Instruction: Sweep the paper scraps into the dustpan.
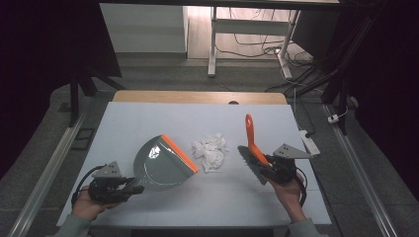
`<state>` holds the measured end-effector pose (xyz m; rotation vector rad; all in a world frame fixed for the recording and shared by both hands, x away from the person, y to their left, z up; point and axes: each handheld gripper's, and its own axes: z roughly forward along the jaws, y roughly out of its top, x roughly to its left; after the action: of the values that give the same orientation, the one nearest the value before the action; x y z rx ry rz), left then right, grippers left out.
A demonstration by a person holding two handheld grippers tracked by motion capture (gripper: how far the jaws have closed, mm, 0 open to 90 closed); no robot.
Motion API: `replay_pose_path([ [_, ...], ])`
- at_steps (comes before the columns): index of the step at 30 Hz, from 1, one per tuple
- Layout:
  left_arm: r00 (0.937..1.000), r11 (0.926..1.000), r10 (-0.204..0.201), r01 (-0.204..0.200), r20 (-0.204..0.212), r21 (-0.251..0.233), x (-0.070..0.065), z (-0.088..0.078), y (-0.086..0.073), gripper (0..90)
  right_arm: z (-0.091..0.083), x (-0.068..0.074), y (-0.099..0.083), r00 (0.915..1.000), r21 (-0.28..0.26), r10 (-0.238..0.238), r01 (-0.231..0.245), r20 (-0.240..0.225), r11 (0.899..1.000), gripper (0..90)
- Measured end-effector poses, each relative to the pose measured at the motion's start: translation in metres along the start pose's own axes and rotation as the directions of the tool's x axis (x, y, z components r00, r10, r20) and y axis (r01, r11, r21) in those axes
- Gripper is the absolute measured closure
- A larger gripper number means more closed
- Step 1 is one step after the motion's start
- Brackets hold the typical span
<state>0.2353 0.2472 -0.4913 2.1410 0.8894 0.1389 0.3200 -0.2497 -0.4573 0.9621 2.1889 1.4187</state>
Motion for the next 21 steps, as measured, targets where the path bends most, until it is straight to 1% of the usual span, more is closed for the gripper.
replay_pose_path([
  [4,0.9999,0.9999,0.015,-0.015,0.008,0.007,0.0,-0.001,0.0,61.6,0.006,0.002,0.007,1.0,-0.006,-0.007,0.007,-0.005,1.0,70.4],
  [6,0.9999,0.9999,0.009,-0.009,0.014,0.009,0.0,-0.001,-0.001,61.6,0.01,0.003,0.01,0.9999,-0.007,-0.014,0.014,-0.008,1.0,70.4],
  [10,0.9999,0.9997,-0.007,0.007,0.009,0.024,0.003,0.0,-0.003,61.6,0.018,0.004,0.013,0.9998,-0.005,-0.015,0.015,-0.014,1.0,70.4],
  [15,0.9998,0.9992,-0.002,0.002,0.019,0.039,0.004,0.0,-0.004,61.6,0.025,0.005,0.014,0.9998,0.007,-0.013,0.013,-0.017,1.0,70.4],
  [17,0.9997,0.9987,0.002,-0.004,0.026,0.05,0.005,0.0,-0.005,61.6,0.027,0.005,0.014,0.9999,0.013,-0.01,0.01,-0.012,1.0,70.4],
  [21,0.9994,0.9974,-0.015,0.012,0.03,0.072,0.01,0.001,-0.009,61.5,0.03,0.003,0.015,1.0,0.017,-0.004,0.004,-0.009,1.0,70.4],
])
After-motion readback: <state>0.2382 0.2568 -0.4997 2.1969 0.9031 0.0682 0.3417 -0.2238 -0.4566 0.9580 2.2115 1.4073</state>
